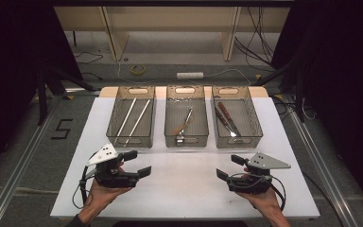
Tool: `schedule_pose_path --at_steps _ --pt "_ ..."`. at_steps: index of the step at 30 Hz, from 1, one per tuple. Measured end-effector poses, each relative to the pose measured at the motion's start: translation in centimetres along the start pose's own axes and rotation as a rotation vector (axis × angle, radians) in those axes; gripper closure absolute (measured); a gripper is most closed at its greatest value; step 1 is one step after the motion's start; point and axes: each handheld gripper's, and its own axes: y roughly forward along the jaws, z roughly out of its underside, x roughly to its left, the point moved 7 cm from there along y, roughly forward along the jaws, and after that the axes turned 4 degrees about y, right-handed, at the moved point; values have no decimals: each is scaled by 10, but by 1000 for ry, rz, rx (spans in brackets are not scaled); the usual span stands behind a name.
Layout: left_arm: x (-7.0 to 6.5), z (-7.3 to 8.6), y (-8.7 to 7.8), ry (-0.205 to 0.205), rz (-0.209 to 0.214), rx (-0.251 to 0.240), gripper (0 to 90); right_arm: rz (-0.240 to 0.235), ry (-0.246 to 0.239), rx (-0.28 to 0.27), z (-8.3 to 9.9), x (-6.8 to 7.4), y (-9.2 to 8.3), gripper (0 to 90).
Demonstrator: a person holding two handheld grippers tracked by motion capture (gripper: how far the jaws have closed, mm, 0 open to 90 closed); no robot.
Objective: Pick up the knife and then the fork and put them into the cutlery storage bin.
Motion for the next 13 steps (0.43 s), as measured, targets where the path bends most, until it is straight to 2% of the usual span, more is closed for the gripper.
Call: schedule_pose_path --at_steps 13 --pt "0 0 0 5 1 0 158 6 0 7 0 -1 1 220"
